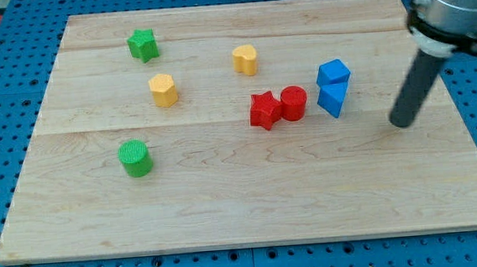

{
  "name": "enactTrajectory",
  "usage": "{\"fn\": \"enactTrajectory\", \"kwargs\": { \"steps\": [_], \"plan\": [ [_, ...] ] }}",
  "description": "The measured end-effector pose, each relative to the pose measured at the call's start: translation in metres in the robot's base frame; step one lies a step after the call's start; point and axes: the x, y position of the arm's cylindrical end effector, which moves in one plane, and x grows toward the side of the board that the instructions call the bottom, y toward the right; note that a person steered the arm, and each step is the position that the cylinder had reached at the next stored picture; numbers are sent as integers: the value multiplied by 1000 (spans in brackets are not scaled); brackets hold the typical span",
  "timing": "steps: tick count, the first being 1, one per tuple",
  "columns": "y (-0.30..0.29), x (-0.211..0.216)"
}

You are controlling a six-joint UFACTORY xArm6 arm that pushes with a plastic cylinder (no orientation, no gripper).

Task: Adjust the red circle diagonally top right of the red star

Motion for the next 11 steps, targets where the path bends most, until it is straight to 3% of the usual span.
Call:
{"fn": "enactTrajectory", "kwargs": {
  "steps": [2, 4, 5, 6, 7, 8, 9, 11],
  "plan": [
    [-89, -44],
    [-39, -16],
    [-11, -68],
    [-78, -71],
    [-37, -49],
    [-112, -3],
    [-119, -49],
    [-98, 23]
  ]
}}
